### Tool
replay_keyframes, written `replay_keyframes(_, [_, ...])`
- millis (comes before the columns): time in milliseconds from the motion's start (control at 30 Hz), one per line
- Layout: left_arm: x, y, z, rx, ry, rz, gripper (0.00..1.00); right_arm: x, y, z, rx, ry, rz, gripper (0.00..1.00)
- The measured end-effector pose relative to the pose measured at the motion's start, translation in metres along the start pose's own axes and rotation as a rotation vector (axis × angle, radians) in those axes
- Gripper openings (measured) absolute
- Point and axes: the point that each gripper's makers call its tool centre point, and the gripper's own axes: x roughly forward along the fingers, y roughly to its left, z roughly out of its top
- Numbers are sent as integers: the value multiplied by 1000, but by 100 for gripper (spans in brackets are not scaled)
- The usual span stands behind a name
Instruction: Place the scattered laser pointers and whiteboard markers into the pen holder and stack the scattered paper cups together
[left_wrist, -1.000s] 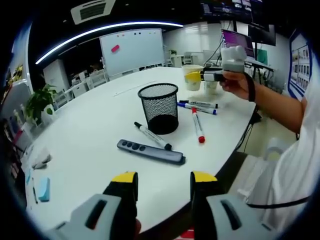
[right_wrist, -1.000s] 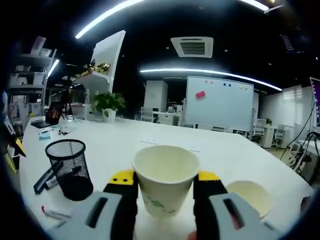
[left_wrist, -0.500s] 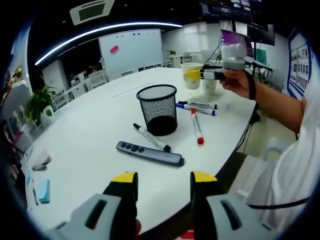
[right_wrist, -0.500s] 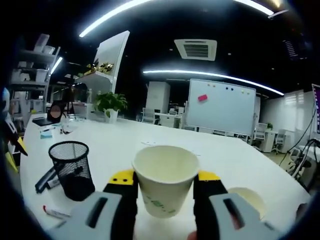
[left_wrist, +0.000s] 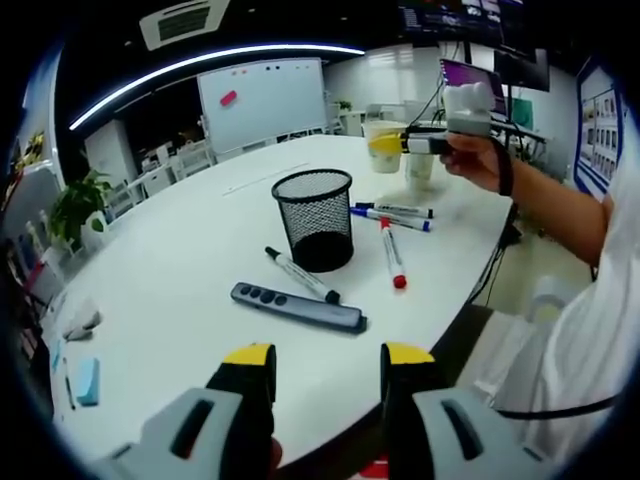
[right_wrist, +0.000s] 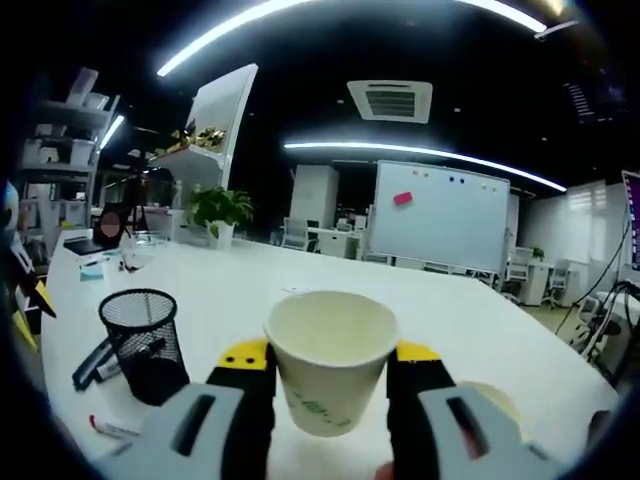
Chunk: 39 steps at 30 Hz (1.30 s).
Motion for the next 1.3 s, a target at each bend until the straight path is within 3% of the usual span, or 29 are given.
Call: replay_keyframes(1300, [1,1,-3,-6,5,3,42,-2,-8,15,-2,4,-6,41])
